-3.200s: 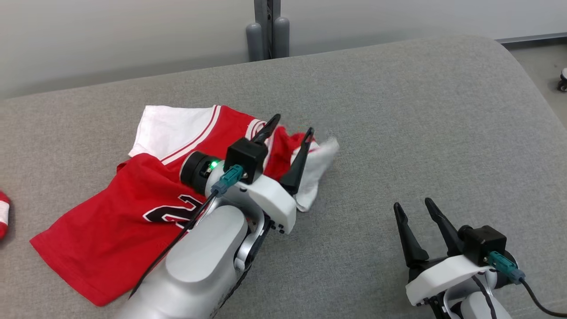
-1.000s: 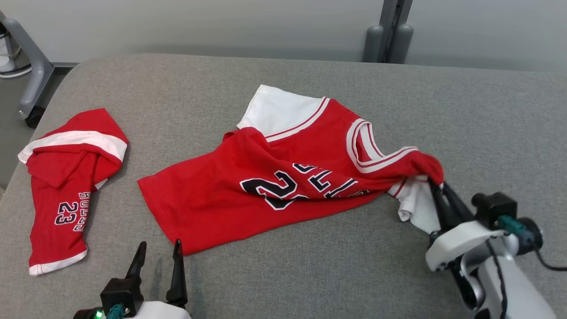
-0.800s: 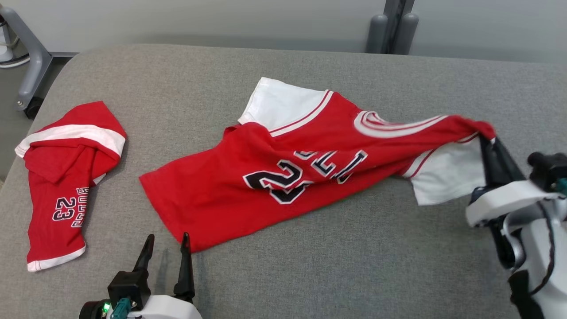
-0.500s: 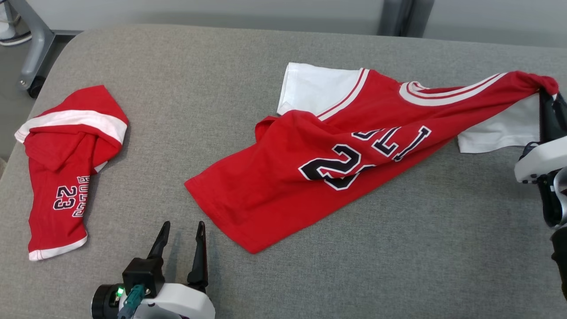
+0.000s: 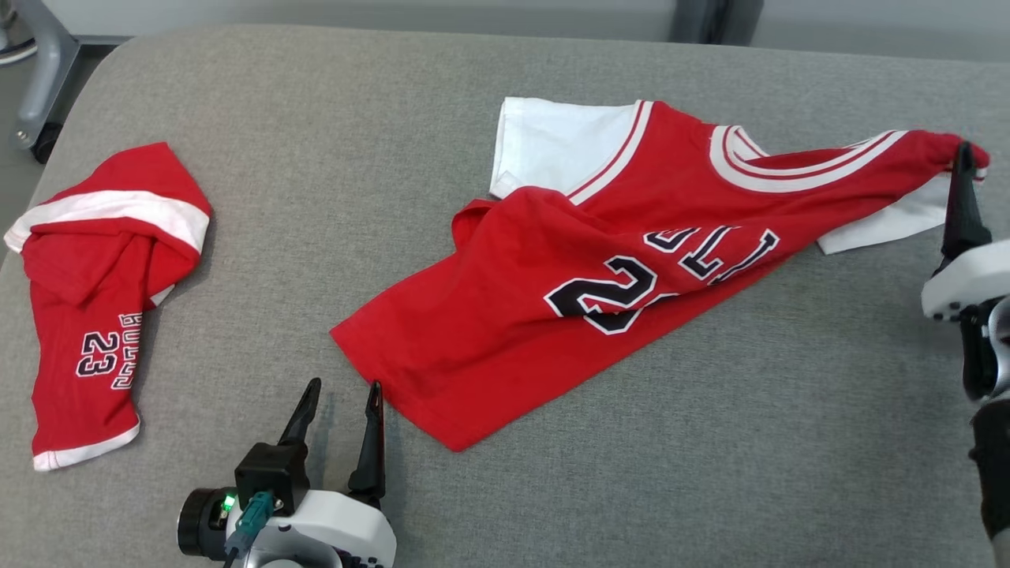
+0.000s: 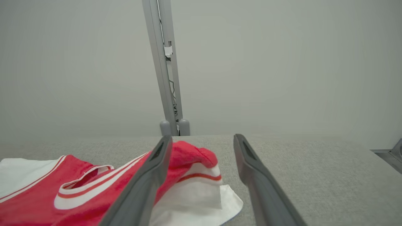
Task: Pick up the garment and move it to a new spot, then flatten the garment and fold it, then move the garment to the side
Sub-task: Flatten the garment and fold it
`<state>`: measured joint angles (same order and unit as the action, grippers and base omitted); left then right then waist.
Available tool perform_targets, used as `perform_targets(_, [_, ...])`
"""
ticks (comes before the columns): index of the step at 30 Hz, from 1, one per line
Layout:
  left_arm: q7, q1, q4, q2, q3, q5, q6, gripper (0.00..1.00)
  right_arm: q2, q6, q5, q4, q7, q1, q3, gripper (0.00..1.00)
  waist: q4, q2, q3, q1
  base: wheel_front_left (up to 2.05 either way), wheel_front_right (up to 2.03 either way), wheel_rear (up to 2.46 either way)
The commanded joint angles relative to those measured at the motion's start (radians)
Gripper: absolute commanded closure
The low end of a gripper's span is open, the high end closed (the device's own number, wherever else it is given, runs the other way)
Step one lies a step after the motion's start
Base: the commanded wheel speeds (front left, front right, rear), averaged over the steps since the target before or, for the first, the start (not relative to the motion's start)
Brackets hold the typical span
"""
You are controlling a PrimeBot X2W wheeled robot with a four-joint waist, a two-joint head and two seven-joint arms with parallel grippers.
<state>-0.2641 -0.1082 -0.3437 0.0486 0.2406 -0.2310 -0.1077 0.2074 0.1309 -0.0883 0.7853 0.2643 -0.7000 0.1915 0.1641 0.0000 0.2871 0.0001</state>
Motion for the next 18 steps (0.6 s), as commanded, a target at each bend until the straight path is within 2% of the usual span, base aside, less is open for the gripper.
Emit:
perform_targets(1, [-0.001,0.004,-0.004,0.004,-0.002,-0.003,-0.002,0.00,-0.006,0.000,-0.011,-0.019,0.000,0.038,0.012,0.00,-0.027,0.0000,-0.027,-0.0001,0.00,0.00,0.00])
perform_targets(11, [0.000,0.040,-0.043,0.004,-0.053,-0.018,-0.006,0.00,-0.107,0.000,-0.072,-0.160,0.000,0.329,-0.031,0.00,-0.158,0.0000,-0.122,-0.0001,0.00,0.00,0.00])
perform_targets(18, [0.000,0.036,-0.095,0.004,-0.095,-0.059,-0.023,0.00,-0.136,0.000,-0.102,-0.209,0.000,0.427,-0.066,0.00,-0.221,0.0000,-0.131,-0.0001,0.00,0.00,0.00])
